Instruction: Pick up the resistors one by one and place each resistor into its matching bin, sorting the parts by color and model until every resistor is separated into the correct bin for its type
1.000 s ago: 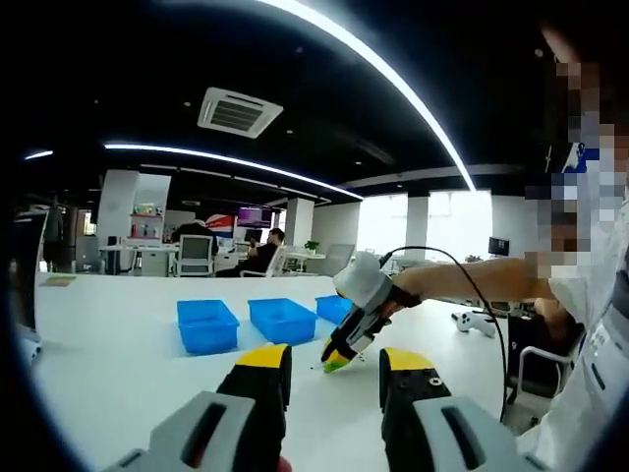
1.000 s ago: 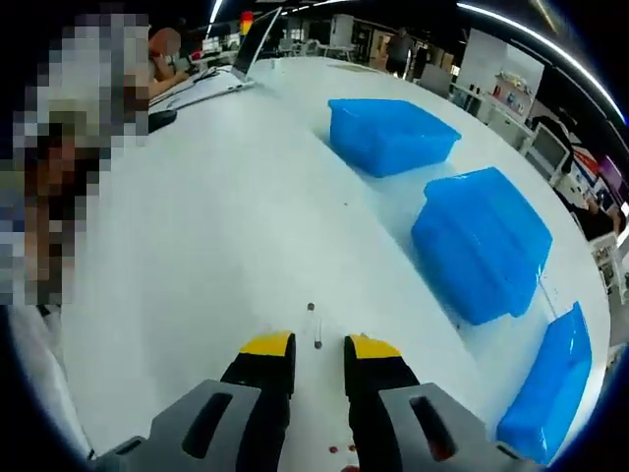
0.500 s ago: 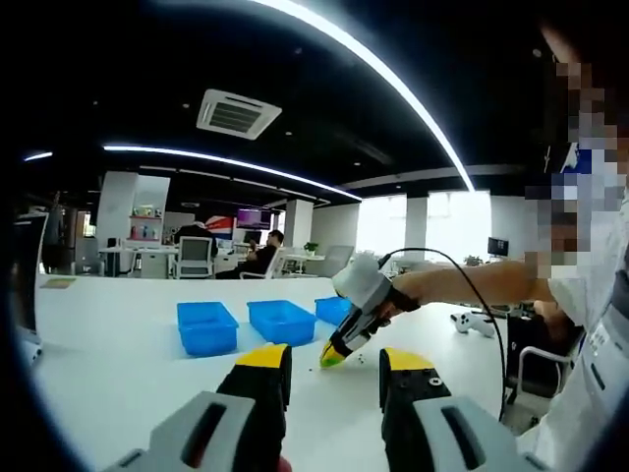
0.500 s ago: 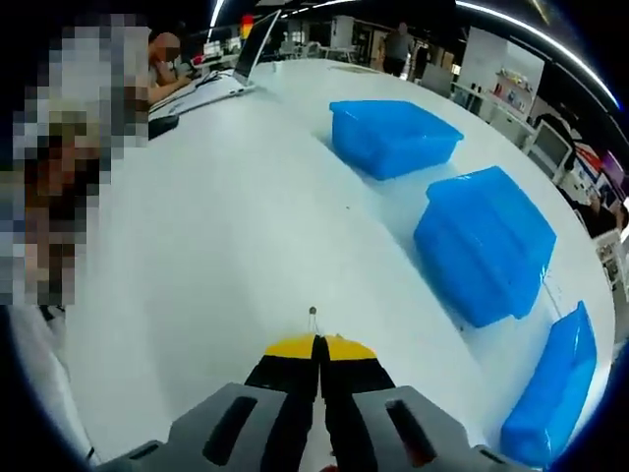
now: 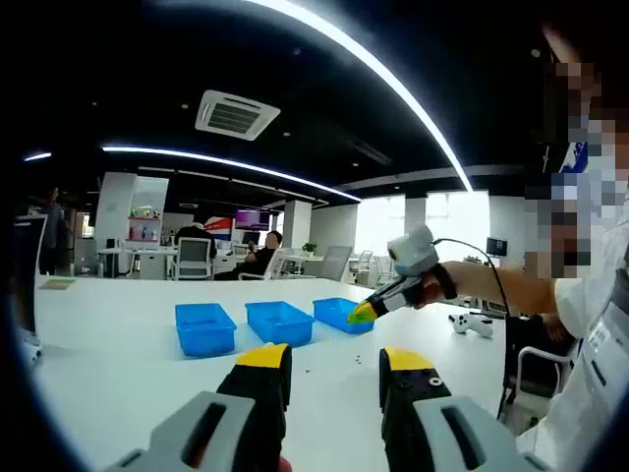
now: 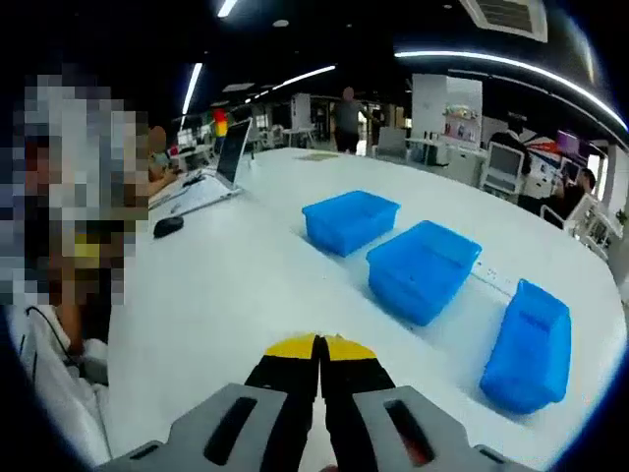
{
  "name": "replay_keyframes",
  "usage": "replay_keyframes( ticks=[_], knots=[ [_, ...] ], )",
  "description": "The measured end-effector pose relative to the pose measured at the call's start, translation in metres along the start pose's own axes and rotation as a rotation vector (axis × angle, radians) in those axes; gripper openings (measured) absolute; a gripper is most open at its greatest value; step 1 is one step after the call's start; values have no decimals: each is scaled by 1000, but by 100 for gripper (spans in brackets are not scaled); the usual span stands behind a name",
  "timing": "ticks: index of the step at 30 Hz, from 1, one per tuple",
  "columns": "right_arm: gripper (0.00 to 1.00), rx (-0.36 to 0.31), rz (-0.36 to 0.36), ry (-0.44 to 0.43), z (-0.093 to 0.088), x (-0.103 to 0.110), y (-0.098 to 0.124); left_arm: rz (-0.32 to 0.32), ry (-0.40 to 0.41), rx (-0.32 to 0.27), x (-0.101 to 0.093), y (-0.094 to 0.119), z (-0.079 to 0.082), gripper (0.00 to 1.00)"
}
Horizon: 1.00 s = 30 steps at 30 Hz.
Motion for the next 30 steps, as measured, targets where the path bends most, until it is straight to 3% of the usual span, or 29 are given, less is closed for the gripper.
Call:
replay_keyframes(
  ticks=[5,15,21,24,30],
  knots=[
    [3,-97,-37,-74,-7,-9,46,-4,-1,3,-2,-3,-1,37],
    [4,-277,-41,-191,-33,18,124,-10,4,20,-4,-8,-6,37],
    [4,-340,-62,-229,-54,23,144,-22,8,27,-5,-12,-8,37],
    [4,-370,-91,-177,-57,25,150,-27,10,31,-6,-14,-10,37],
    [4,-380,-92,-159,-58,28,153,-25,11,34,-5,-14,-11,37]
  ],
)
Point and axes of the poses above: the point that each gripper's makers call its tool centre point, and the gripper's own axes: y roughly backward along the fingers, x roughly to its left, z roughly out of its top, the point moved 3 cm from there along y, roughly backward along the fingers, and after that the axes turned 11 degrees about -z, right-handed, at the moved point
